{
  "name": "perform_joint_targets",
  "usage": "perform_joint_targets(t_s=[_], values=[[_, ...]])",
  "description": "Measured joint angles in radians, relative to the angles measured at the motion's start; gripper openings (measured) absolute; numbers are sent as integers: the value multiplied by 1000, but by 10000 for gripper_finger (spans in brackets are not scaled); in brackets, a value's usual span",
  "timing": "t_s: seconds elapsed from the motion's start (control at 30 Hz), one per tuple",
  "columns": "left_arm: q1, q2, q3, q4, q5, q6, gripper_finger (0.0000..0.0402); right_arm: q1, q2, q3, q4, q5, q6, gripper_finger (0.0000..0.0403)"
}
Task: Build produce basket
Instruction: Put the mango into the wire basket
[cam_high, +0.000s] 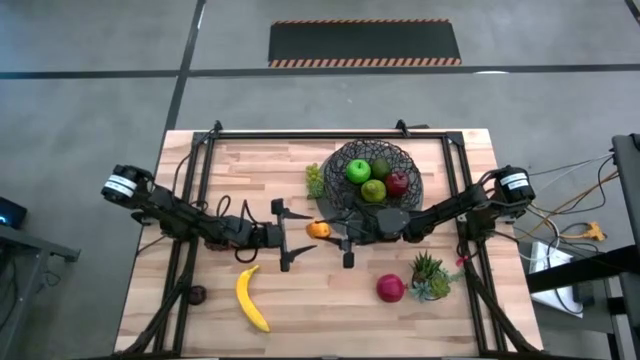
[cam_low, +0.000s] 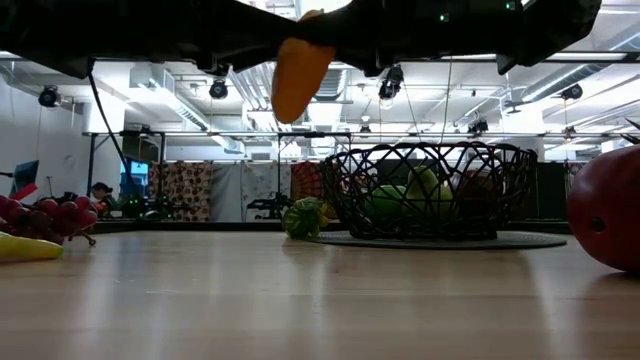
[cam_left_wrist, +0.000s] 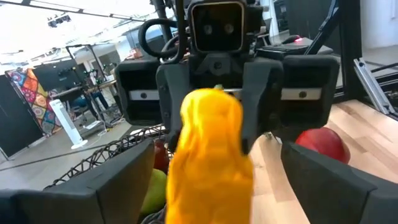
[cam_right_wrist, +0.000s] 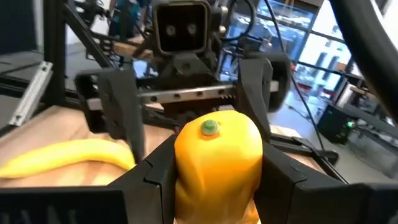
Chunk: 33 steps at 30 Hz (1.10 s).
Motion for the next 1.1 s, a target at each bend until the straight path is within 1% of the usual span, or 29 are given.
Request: perform_joint_targets(t_s=[0.23, 0.4, 0.53, 0.7, 0.77, 0.9, 1.0, 1.1], values=[[0, -4, -1, -4, 0, 10, 336, 0, -4, 0, -70, 105, -7, 140], [0, -16, -1, -4, -2, 53, 336, 0, -42, 0, -149, 166, -7, 140], [0, -44, -1, -2, -8, 75, 336, -2, -137, 0, -263, 209, 9, 140], [0, -59, -2, 0, -41, 80, 336, -15, -291, 0, -479, 257, 70, 140], [1, -59, 0, -4, -63, 80, 336, -29, -355, 0, -583, 278, 134, 140], [1, -59, 6, 1, -80, 79, 336, -73, -465, 0, -848, 278, 358, 140], [1, -59, 6, -3, -80, 79, 336, -105, -499, -1, -1013, 291, 507, 141], [2, -59, 6, -3, -80, 79, 336, -123, -495, -13, -1076, 334, 584, 141]])
